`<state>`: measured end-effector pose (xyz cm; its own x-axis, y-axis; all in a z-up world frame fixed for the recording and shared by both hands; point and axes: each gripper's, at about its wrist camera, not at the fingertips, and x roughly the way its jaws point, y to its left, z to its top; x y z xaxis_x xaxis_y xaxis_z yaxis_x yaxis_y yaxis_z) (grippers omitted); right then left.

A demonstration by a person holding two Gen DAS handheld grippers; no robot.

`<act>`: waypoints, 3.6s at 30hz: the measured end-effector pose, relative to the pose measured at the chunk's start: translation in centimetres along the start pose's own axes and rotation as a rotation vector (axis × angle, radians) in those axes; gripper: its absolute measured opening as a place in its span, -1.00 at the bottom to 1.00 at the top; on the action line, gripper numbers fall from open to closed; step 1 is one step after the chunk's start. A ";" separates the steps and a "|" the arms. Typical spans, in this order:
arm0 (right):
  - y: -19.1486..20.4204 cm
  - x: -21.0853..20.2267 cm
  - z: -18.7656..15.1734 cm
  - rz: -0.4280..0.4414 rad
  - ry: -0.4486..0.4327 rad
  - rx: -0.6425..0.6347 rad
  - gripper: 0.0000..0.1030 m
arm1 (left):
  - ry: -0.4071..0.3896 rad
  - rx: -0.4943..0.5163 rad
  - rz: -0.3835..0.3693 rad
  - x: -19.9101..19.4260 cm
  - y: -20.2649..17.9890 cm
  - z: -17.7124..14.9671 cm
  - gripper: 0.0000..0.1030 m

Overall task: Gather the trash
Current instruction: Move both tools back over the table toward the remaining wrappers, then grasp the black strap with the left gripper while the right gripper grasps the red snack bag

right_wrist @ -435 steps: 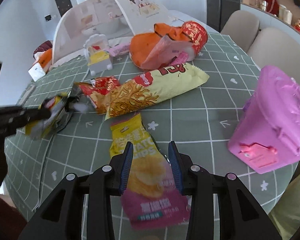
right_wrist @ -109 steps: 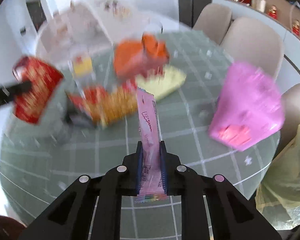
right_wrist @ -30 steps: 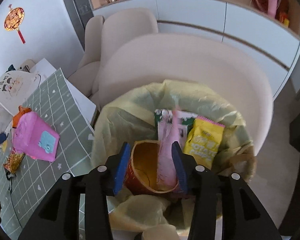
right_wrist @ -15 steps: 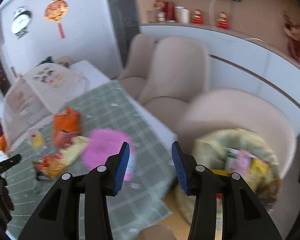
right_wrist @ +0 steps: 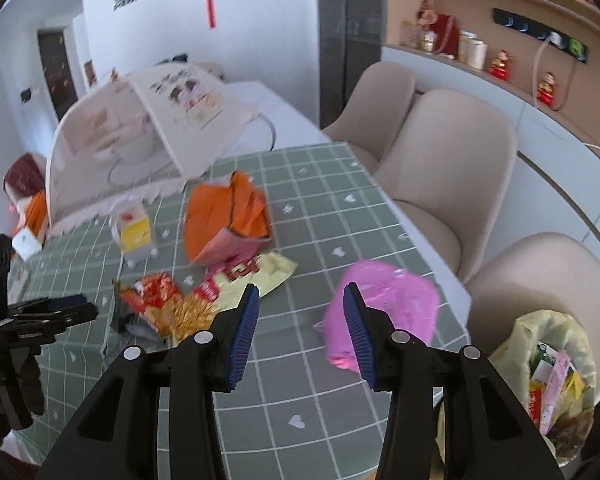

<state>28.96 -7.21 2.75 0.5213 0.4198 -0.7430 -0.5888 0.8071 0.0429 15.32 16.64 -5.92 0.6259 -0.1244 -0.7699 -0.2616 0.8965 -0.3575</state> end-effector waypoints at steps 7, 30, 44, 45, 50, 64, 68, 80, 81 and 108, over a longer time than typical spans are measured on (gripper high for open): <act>1.6 1.6 0.2 0.064 0.025 -0.015 -0.19 | 0.021 0.072 0.005 0.7 -0.7 0.1 0.29; 13.7 14.2 -1.1 0.331 0.254 -0.294 -0.18 | -0.032 -0.182 0.032 -4.2 6.3 -1.4 0.29; 11.7 15.6 -0.5 0.305 0.258 -0.230 -0.18 | -0.026 -0.191 0.018 -4.1 6.0 -1.9 0.29; 12.2 15.8 -0.8 0.300 0.277 -0.258 -0.18 | -0.024 -0.190 0.020 -4.1 6.0 -1.9 0.29; 13.7 15.3 -1.6 0.257 0.265 -0.356 -0.55 | -0.014 -0.176 0.019 -3.7 5.8 -1.5 0.29; 5.9 4.9 2.8 0.185 0.004 -0.050 -0.71 | 0.067 -0.055 -0.006 -0.2 1.9 -1.3 0.29; 4.6 3.4 3.4 0.220 -0.032 0.037 -0.71 | 0.075 -0.019 0.034 1.1 0.6 -1.1 0.18; 2.4 -0.5 3.7 0.107 -0.141 0.023 -0.71 | 0.091 -0.018 0.053 2.7 -0.5 -0.7 -0.38; 1.9 -0.7 3.3 0.104 -0.135 0.037 -0.71 | 0.088 -0.019 0.043 2.6 -0.6 -0.7 -0.40; -0.9 -3.9 -1.1 0.061 -0.142 0.097 -0.72 | -0.101 0.112 0.007 -4.3 -6.6 3.9 -0.42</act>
<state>26.77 -10.00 4.89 0.5724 0.5179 -0.6357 -0.5632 0.8118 0.1542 17.19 12.93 1.83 0.6967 -0.0798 -0.7129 -0.1858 0.9398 -0.2868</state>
